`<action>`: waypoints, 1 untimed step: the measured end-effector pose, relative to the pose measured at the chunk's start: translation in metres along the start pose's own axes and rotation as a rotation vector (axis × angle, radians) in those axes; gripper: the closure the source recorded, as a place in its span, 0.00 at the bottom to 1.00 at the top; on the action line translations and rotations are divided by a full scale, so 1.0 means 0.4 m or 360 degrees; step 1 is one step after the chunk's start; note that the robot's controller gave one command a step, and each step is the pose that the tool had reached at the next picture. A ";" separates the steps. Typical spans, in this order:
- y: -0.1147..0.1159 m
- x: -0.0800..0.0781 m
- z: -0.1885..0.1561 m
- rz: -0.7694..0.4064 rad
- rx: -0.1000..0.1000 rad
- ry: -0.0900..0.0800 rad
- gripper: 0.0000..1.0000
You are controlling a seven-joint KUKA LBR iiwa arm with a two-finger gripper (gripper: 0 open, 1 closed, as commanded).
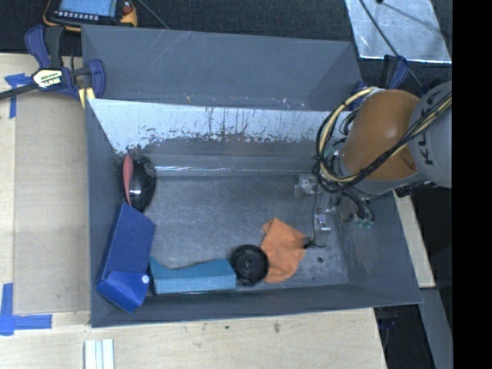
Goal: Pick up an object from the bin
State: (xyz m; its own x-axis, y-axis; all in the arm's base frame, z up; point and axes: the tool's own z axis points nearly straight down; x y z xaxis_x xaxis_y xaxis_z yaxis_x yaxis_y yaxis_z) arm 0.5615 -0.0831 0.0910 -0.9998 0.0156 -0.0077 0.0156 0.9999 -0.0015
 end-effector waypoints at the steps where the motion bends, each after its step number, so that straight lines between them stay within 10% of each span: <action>1: 0.053 0.054 0.050 0.0129 -0.0002 0.0008 0.00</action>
Offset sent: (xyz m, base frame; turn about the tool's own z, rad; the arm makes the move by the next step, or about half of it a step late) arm -0.0522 0.0029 -0.0210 -0.0607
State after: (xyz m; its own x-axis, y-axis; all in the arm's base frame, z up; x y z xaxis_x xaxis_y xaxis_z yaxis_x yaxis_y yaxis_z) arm 0.5403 -0.0614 0.0707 -0.9953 0.0966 -0.0025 0.0966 0.9953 -0.0001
